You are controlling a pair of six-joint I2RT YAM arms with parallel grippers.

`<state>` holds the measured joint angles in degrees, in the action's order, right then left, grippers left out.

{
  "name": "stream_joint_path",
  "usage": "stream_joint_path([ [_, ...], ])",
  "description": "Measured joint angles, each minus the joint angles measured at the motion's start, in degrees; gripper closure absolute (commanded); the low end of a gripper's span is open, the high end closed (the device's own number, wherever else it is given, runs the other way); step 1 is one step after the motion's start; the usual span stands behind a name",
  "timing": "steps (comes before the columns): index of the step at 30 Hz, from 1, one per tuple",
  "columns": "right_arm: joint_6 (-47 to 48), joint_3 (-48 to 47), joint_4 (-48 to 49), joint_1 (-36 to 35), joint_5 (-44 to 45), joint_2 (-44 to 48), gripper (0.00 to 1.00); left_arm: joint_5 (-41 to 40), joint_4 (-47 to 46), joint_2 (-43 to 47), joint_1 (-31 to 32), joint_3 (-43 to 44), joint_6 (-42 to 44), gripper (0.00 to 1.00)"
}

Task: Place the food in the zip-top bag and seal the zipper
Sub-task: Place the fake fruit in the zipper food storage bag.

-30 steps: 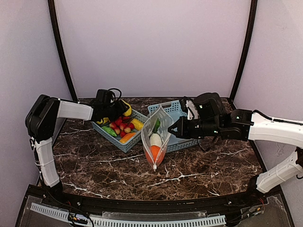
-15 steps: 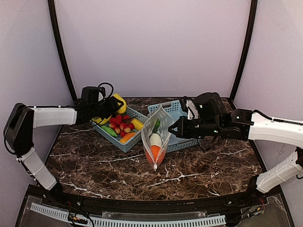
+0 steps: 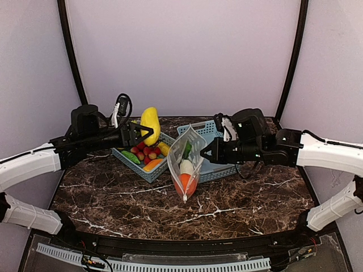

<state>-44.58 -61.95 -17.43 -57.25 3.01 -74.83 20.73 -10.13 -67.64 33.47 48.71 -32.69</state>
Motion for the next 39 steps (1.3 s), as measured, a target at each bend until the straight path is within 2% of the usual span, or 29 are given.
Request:
stream_joint_path([
  [6,0.13,-0.44,0.07,0.04,-0.48,-0.94,1.0,5.38,3.58,3.74,8.24,1.16,2.49,0.43],
  [12,0.17,-0.87,0.04,0.04,-0.66,-1.14,1.0,7.34,9.18,-0.33,15.52,8.04,4.94,0.43],
  [17,0.17,-0.94,0.04,0.07,-0.63,-1.14,1.0,8.61,13.42,-5.7,18.88,14.1,5.01,0.44],
  [21,0.17,-0.94,0.02,0.07,-0.63,-1.14,1.0,8.37,17.77,-9.79,20.11,18.03,4.11,0.43],
  [29,0.15,-1.03,0.02,0.07,-0.66,-1.14,1.0,2.78,24.9,-11.15,20.44,18.99,1.53,0.43],
  [39,-0.07,-1.03,0.02,0.07,-0.63,-1.03,1.0,-3.78,28.26,-14.82,20.44,21.33,-1.01,0.38],
])
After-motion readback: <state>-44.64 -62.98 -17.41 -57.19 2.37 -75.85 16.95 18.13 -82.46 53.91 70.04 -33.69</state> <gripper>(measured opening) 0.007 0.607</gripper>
